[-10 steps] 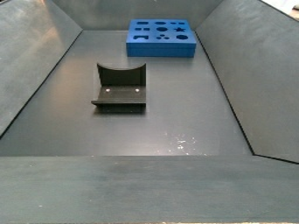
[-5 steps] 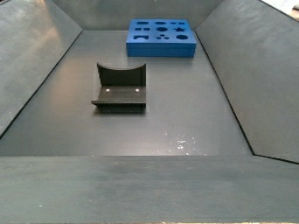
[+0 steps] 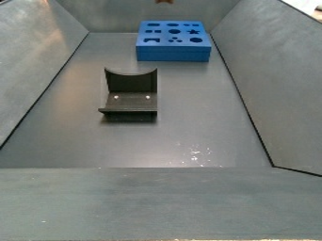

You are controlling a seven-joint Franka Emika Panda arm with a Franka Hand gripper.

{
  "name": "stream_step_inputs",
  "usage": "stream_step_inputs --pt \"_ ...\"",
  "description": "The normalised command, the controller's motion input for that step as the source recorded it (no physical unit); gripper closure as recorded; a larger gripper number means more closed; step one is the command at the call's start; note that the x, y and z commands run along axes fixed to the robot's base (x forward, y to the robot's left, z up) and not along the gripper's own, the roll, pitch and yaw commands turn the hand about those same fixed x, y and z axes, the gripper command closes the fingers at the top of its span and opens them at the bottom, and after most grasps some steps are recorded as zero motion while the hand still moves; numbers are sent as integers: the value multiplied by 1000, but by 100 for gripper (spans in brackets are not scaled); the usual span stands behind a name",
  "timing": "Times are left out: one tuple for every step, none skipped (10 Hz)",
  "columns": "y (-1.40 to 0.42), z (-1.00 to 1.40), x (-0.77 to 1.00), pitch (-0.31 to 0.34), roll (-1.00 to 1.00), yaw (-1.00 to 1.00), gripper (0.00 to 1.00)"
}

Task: Pick up the arch object. Move up. Rotate the arch object. Move to above the board. Insert the arch object.
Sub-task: Insert the arch object.

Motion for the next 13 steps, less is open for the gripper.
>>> stream_step_inputs --pt "-191 -337 743 0 139 63 100" --pt "-271 -454 620 0 223 89 100" --pt "-266 -489 454 -43 224 71 100" --pt "-240 -457 400 -67 194 63 100" --pt "-203 -429 366 -81 156 11 100" --pt "-160 -400 386 -43 173 14 100" --pt "-126 -397 420 0 199 31 100" --pt "-51 -409 471 0 246 43 100" --pt "-14 -443 349 0 309 80 100" --pt "-54 -451 0 11 344 189 100" --pt "-86 -303 -57 21 233 177 100" --pt "0 -31 -9 0 26 0 100" --pt "0 -209 -97 0 53 0 100"
